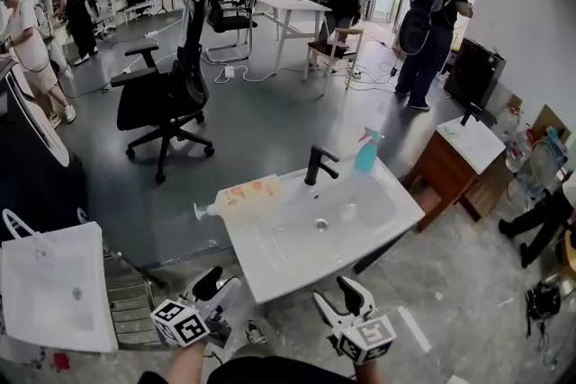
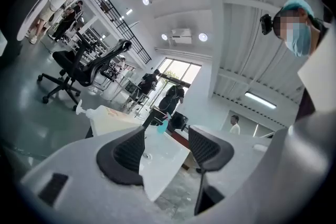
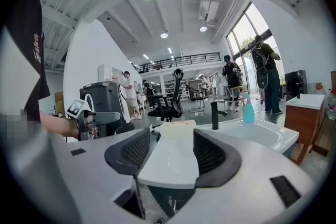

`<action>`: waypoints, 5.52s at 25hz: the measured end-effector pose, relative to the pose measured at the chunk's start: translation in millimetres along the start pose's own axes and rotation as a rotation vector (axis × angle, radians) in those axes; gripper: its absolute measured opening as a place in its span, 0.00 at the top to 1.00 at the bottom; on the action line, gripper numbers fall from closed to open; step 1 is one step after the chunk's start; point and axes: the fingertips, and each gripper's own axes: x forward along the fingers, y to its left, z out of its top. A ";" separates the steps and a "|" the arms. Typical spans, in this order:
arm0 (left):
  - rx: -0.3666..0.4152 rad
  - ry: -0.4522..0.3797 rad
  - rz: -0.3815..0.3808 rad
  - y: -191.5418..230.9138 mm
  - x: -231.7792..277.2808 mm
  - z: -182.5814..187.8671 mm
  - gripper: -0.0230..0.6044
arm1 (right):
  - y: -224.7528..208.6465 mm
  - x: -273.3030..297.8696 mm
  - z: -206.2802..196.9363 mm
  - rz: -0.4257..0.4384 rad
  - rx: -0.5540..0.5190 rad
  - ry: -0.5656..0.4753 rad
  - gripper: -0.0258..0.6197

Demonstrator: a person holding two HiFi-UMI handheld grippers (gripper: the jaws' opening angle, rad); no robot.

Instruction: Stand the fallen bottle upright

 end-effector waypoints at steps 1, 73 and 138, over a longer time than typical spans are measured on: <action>-0.005 0.001 -0.002 10.8 9.1 4.3 0.55 | -3.6 13.0 3.1 -0.001 -0.002 0.000 0.58; -0.521 -0.430 0.228 278.0 182.1 105.1 0.77 | -109.9 372.6 -55.0 0.333 -0.468 0.297 0.57; 0.580 0.153 -0.256 31.4 410.8 134.5 0.78 | -212.5 310.4 -66.1 0.059 0.048 0.266 0.67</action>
